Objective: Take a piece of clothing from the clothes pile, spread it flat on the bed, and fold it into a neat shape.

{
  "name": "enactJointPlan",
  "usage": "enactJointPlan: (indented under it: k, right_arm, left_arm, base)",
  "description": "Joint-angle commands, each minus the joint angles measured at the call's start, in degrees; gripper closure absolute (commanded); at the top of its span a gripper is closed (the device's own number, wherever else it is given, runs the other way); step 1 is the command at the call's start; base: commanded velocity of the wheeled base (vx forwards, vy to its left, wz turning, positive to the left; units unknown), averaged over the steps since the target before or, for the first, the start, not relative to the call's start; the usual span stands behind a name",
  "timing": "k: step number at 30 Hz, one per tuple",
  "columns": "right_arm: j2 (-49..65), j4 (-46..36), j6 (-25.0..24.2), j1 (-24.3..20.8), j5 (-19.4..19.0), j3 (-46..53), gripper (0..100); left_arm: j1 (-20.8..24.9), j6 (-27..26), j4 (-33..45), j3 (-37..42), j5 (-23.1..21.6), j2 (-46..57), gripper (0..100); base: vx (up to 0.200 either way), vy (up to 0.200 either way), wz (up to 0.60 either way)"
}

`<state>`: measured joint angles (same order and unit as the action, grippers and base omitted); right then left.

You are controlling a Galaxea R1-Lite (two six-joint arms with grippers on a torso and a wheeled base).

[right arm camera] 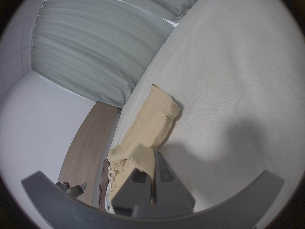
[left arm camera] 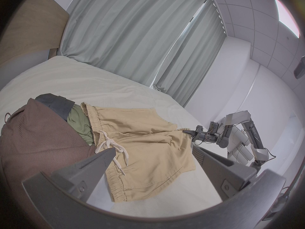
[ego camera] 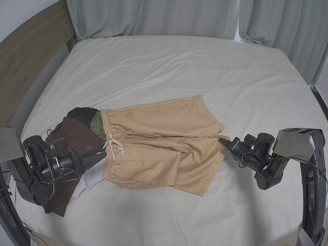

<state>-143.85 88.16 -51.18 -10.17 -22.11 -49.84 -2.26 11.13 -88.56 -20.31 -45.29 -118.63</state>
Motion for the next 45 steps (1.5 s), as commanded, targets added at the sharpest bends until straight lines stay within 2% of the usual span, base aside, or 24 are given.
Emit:
enactJointPlan:
  k: [1, 7, 10, 19, 27, 38, 45]
  right_arm:
    - [-0.3, 0.0, -0.1, -0.4, 0.4, -0.2, 0]
    - [0.0, 0.0, 0.0, -0.1, 3.4, -2.0, 0]
    - [1.4, 0.0, 0.2, 0.1, 3.5, -1.6, 0]
    - [8.7, -0.1, 4.9, -0.5, 3.3, 3.8, 0]
    - [10.5, -1.1, 10.6, -4.2, 3.1, 10.1, 0]
    - [11.2, -6.6, 18.7, -8.1, 3.1, 18.2, 0]
    - [10.6, -6.8, 19.5, -10.3, 2.8, 22.2, 0]
  left_arm:
    - [0.1, 0.0, 0.0, 0.1, 0.0, -0.1, 0]
    - [0.1, 0.0, 0.0, 0.2, 0.0, 0.0, 0]
    - [0.1, 0.0, 0.0, 0.2, 0.0, 0.0, 0]
    - [0.1, -0.1, 0.0, 0.2, 0.0, 0.0, 0]
    - [0.1, 0.0, 0.0, 0.3, 0.0, 0.0, 0]
    - [0.1, 0.0, 0.0, 0.2, 0.0, 0.0, 0]
    - [0.1, 0.0, 0.0, 0.2, 0.0, -0.1, 0]
  base:
    - [0.0, 0.0, 0.0]
    - [0.0, 0.0, 0.0]
    - [0.0, 0.0, 0.0]
    - [0.0, 0.0, 0.0]
    - [0.0, 0.0, 0.0]
    - [0.0, 0.0, 0.0]
    - [0.0, 0.0, 0.0]
